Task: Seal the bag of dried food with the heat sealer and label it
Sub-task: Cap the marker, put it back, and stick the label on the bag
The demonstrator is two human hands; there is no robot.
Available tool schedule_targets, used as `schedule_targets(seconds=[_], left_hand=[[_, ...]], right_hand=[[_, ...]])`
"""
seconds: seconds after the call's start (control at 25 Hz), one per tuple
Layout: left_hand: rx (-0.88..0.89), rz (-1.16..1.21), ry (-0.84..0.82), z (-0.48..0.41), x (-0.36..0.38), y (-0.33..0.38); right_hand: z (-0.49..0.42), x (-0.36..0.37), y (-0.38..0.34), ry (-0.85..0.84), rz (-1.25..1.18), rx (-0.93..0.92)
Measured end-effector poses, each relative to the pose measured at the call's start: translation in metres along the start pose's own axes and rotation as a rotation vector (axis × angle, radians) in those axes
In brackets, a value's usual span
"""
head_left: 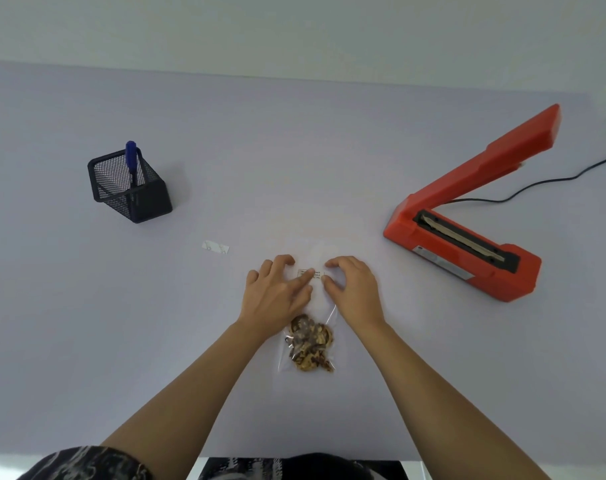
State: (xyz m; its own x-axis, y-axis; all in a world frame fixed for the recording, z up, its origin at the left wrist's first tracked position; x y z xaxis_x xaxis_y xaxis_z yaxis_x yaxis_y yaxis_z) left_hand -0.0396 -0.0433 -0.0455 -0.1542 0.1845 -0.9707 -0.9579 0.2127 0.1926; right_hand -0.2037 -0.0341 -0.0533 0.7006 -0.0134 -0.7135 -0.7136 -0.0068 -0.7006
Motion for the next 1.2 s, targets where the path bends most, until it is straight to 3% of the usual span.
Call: schedule_targets(seconds=[0.24,0.48,0.76,1.0,1.12,1.2], left_hand=[[-0.009,0.090,-0.037,0.002,0.002,-0.016],[0.078,-0.063,0.030,0.001,0.006,-0.024],[0.028,-0.154,0.086,0.009,0.015,-0.013],[-0.301,0.448,-0.320,-0.006,-0.006,-0.010],[-0.462,0.895,-0.176,-0.002,-0.020,-0.009],[-0.504,0.795,-0.077,0.016,-0.023,-0.011]], right_hand=[[0.001,0.001,-0.001,0.016,0.013,-0.018],[0.009,0.007,-0.005,0.078,0.098,-0.042],[0.006,0.018,-0.012,0.184,0.093,0.074],[0.002,0.015,-0.010,0.244,-0.186,0.168],[0.013,-0.003,-0.018,0.181,-0.275,0.208],[0.036,-0.015,-0.018,0.187,-0.256,0.285]])
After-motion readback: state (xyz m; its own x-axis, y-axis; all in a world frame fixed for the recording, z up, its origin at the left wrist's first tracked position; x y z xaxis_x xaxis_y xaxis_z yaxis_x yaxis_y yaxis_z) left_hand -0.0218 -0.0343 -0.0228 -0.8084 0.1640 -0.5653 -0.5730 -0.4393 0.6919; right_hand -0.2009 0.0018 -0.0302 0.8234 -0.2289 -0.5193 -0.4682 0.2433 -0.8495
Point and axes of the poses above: each hand's wrist, its own z-axis away from the middle knuckle, its own x-axis out of the palm, y = z × x, the point moved 1 cm from there along -z, towards the middle knuckle, and after that the axes turned 8 degrees about -x, right-handed, at the moved point
